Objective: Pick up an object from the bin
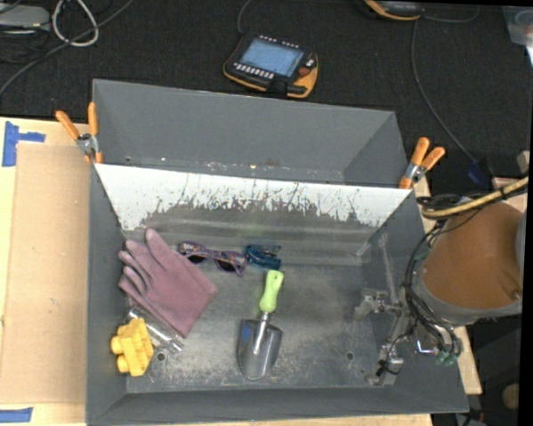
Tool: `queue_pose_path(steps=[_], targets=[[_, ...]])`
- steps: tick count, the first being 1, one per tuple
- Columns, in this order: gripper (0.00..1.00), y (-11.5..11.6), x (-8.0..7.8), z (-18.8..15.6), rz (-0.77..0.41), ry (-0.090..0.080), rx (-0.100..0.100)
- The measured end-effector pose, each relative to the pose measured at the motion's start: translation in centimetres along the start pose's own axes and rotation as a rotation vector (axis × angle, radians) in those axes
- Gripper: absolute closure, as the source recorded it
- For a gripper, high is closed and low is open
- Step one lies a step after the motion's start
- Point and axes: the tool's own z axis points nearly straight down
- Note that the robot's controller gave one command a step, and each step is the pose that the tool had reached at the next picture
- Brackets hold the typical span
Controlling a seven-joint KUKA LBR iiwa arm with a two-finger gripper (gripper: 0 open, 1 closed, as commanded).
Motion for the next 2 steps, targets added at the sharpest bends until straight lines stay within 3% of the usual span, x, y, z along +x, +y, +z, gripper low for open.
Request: queue_pose_path(steps=[1,2], targets=[[0.0,0.1,-0.2,-0.3,-0.006,-0.007,0.001],[0.0,6.9,-1.1,6.2,-0.528,-0.011,0.001]])
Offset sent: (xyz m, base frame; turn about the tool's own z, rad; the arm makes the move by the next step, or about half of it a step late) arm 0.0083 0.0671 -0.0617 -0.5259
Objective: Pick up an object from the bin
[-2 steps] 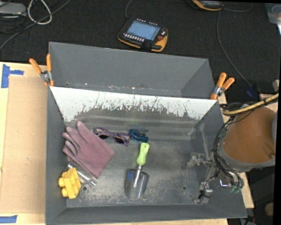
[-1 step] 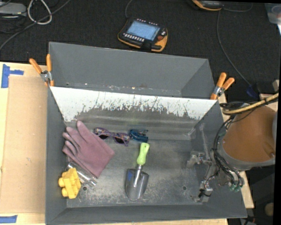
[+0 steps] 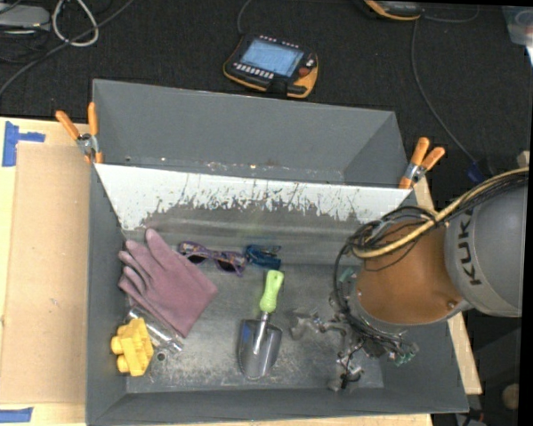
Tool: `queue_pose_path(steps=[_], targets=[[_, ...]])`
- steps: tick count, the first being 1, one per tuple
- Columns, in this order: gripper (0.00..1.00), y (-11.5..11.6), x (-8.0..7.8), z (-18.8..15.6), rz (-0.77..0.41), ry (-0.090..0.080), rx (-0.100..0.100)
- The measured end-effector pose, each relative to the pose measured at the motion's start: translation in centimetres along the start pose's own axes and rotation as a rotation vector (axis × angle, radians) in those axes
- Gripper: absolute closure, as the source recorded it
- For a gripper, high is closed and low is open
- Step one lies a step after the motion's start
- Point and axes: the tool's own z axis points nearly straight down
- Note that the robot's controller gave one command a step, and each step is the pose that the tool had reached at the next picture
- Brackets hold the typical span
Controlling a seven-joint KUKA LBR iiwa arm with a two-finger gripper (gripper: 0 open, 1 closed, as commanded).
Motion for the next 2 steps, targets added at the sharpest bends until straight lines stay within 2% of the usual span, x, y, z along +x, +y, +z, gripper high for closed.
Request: queue_pose_path(steps=[1,2], targets=[[0.0,3.4,-0.9,-7.0,0.139,0.005,0.001],[0.0,7.4,-9.1,-2.8,0.005,0.006,-0.006]])
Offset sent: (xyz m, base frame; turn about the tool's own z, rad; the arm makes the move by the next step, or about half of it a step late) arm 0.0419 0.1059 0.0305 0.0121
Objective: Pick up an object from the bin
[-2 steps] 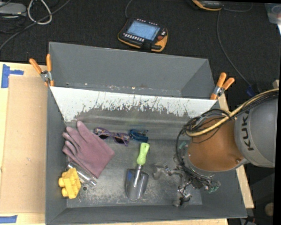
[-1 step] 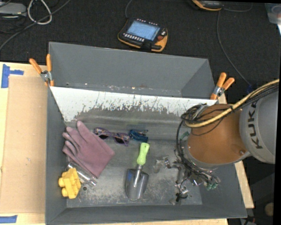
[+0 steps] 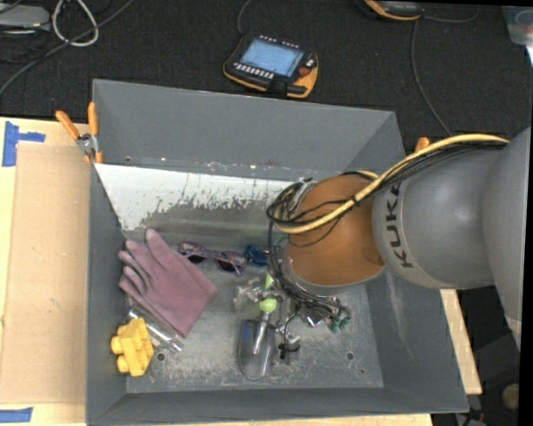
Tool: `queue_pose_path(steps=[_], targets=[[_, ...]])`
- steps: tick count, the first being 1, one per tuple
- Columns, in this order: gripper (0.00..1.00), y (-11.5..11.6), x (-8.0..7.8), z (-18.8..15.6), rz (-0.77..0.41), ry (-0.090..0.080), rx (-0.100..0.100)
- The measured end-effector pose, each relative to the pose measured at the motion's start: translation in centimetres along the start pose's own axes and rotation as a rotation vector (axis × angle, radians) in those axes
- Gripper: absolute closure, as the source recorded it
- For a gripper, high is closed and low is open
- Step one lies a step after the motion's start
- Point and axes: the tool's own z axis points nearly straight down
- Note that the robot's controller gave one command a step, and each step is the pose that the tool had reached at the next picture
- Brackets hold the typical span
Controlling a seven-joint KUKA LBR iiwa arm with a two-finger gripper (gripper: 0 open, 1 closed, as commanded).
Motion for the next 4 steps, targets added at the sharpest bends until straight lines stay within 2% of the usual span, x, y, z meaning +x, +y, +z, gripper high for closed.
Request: queue_pose_path(steps=[1,2,4], targets=[[0.0,-1.6,-0.6,2.9,-0.141,0.002,0.005],[1.0,0.7,-2.3,2.8,-0.277,0.001,0.0],[1.0,0.7,-2.3,2.6,-0.276,0.001,0.0]])
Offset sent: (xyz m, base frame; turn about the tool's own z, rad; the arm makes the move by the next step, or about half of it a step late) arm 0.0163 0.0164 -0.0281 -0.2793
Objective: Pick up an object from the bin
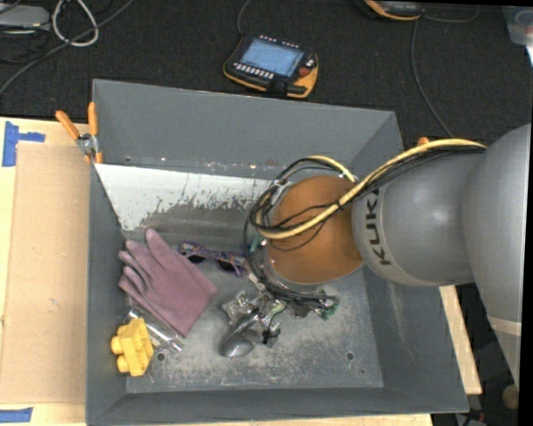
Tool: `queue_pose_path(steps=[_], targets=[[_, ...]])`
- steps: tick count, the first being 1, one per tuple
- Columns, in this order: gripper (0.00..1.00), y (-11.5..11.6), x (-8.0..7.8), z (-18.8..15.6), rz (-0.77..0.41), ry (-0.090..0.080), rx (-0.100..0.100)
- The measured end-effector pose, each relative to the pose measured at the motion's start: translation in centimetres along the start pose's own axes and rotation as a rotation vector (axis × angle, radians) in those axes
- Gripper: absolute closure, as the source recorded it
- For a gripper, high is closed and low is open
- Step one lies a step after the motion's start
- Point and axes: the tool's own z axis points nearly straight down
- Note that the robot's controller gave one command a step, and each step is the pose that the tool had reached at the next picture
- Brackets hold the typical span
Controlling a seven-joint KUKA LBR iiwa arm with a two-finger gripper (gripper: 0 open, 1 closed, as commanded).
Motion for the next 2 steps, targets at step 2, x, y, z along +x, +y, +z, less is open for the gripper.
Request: queue_pose_path(steps=[2], targets=[[1.0,0.1,0.0,-3.9,0.002,0.001,-0.001]])
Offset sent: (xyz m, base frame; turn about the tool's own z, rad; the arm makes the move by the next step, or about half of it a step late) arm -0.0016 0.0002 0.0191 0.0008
